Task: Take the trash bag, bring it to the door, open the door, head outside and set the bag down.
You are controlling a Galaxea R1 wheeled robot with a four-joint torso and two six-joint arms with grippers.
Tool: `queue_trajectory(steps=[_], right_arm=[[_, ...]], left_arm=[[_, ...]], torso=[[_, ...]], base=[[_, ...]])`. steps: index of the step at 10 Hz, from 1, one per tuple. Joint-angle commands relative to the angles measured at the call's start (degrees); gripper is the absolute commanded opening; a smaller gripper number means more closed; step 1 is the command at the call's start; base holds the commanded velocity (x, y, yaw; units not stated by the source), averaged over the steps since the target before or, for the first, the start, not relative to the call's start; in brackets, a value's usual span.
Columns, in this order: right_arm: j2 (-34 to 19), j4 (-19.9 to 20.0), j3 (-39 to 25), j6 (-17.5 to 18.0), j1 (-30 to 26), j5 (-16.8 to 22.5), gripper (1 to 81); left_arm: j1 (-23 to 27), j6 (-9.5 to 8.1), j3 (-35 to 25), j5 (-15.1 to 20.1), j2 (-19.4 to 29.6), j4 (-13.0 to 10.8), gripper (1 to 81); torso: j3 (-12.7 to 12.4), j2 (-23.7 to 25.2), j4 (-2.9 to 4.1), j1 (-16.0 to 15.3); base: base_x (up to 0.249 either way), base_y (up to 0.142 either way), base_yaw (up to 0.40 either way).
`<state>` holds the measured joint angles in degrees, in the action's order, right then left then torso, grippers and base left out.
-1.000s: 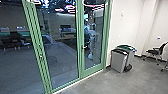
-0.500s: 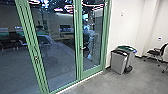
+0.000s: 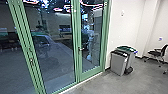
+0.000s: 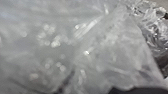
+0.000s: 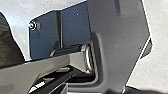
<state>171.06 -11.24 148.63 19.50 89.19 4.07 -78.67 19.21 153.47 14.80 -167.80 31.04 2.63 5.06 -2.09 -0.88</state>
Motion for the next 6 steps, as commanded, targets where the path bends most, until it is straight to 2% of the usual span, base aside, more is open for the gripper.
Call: queue_trajectory(steps=[1,5,6], right_arm=[[0.19,-0.89,-0.27,-0.08,-3.09,3.14,81.1],[0.27,-0.89,-0.19,-0.08,-3.0,3.05,81.1],[0.27,-0.89,-0.19,-0.08,-2.83,3.05,81.1]], left_arm=[[4.09,-0.05,0.08,4.45,0.45,0.08,1.0],[4.09,-0.05,0.08,4.44,0.45,0.08,1.0],[4.09,-0.05,0.08,4.37,0.45,0.08,1.0]], torso=[[0.0,0.0,0.0,0.0],[0.0,0.0,0.0,0.02],[0.0,0.0,0.0,0.02]], base=[[0.146,0.0,0.0],[0.146,0.0,0.0],[0.146,-0.06,0.0]])
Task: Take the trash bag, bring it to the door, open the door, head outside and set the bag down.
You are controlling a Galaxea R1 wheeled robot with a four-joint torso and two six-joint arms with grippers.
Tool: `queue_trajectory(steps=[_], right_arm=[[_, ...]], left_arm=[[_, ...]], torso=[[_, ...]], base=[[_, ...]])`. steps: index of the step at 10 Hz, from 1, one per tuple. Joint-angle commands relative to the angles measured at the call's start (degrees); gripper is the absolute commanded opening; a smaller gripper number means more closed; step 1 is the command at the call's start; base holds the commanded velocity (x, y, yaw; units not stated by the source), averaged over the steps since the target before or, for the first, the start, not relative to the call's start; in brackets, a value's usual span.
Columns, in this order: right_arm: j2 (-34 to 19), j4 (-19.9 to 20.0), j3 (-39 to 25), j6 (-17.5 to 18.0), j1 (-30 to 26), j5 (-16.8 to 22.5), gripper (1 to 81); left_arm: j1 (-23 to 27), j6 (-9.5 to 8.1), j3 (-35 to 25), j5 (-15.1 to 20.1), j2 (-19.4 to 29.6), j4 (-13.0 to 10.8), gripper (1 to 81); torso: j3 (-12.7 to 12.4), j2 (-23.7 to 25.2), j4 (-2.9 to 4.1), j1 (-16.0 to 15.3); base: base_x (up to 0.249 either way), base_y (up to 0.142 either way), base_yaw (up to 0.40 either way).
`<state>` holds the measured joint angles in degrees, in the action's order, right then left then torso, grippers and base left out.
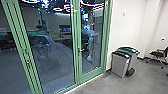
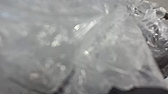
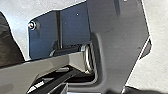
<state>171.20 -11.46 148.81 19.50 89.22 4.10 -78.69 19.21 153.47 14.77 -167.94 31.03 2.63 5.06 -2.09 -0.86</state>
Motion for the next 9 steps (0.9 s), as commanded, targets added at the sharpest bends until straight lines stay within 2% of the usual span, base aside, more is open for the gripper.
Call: queue_trajectory(steps=[1,9], right_arm=[[0.13,-0.67,-0.29,-0.08,-2.86,3.11,81.1],[0.13,-0.67,-0.29,-0.08,-2.86,3.02,81.1]], left_arm=[[4.12,-0.05,0.08,4.47,0.58,0.09,1.0],[4.11,-0.05,0.08,4.39,0.49,0.09,1.0]], torso=[[0.0,0.0,0.0,0.0],[-0.02,0.02,0.0,0.02]], base=[[0.146,-0.072,0.0],[0.155,-0.081,0.0]])
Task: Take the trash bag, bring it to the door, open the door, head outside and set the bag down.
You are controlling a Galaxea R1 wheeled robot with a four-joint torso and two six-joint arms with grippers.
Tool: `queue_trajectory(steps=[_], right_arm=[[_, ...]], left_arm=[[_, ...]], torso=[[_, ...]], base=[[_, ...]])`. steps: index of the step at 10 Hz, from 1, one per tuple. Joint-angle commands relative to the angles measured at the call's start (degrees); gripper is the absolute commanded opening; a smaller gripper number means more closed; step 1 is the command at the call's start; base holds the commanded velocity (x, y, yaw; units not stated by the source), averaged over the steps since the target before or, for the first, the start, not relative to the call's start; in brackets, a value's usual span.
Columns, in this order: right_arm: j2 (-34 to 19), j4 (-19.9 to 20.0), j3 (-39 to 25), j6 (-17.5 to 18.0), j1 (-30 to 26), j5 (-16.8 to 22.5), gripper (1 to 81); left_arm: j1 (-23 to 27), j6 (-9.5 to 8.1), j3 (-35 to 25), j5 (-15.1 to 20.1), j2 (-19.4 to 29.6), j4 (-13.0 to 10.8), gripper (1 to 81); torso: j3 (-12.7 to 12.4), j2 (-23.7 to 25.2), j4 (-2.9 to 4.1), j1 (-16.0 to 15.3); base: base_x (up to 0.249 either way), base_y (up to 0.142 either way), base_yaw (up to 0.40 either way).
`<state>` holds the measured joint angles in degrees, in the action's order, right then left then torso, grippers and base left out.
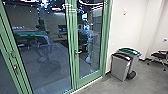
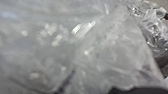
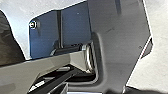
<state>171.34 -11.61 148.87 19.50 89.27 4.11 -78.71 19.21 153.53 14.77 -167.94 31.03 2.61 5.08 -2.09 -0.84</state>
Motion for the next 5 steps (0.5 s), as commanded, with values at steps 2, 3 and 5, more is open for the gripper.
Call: queue_trajectory(steps=[2,3,5], right_arm=[[-0.01,-0.52,-0.17,-0.08,-2.91,3.01,81.1],[-0.01,-0.52,-0.17,-0.08,-2.91,3.01,81.1],[0.17,-0.61,-0.17,-0.08,-3.17,3.1,81.1]], left_arm=[[4.14,-0.05,0.02,4.39,0.32,0.09,1.0],[4.14,-0.05,0.02,4.39,0.32,0.09,1.0],[4.14,-0.05,0.02,4.39,0.49,0.09,1.0]], torso=[[0.0,0.0,0.0,0.0],[0.0,0.0,0.0,0.0],[0.0,0.0,0.0,0.0]], base=[[0.157,-0.085,0.0],[0.157,-0.083,0.0],[0.157,-0.073,0.0]])
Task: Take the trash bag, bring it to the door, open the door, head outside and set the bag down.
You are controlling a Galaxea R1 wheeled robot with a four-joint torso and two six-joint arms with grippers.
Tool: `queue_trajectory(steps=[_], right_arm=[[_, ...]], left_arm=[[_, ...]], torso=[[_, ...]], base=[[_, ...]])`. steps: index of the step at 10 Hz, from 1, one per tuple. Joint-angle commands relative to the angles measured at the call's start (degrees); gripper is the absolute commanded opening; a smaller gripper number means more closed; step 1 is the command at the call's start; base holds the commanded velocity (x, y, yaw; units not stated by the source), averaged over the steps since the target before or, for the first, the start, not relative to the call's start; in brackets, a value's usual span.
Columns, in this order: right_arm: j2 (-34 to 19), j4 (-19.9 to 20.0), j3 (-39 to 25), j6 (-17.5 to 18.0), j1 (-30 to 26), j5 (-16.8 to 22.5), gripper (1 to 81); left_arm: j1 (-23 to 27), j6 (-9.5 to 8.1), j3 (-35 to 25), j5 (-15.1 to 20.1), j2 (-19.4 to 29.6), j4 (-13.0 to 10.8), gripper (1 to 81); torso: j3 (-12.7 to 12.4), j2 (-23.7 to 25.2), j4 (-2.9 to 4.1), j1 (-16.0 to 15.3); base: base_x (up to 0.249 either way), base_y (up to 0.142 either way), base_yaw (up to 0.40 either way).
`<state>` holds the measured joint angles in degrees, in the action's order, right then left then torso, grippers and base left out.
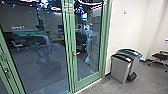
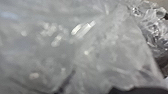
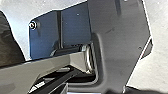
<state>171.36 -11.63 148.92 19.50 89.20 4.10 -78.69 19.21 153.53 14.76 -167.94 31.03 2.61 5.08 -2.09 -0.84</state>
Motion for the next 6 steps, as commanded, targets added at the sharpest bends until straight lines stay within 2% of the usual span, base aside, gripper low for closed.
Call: queue_trajectory(steps=[1,5,6], right_arm=[[0.23,-0.76,-0.22,-0.08,-3.1,3.11,81.1],[0.41,-0.85,0.66,-0.08,-2.84,3.11,81.1],[0.5,-0.85,0.66,-0.08,-3.01,3.11,81.1]], left_arm=[[4.12,-0.05,0.02,4.4,0.41,0.09,1.0],[4.12,-0.05,0.02,4.4,-0.03,0.09,1.0],[4.19,-0.05,0.02,3.87,-0.03,0.09,1.0]], torso=[[0.0,0.0,0.0,0.0],[0.0,0.0,0.0,0.0],[0.0,0.0,0.0,0.0]], base=[[0.157,-0.07,0.0],[0.157,-0.066,0.0],[0.157,0.0,0.0]])
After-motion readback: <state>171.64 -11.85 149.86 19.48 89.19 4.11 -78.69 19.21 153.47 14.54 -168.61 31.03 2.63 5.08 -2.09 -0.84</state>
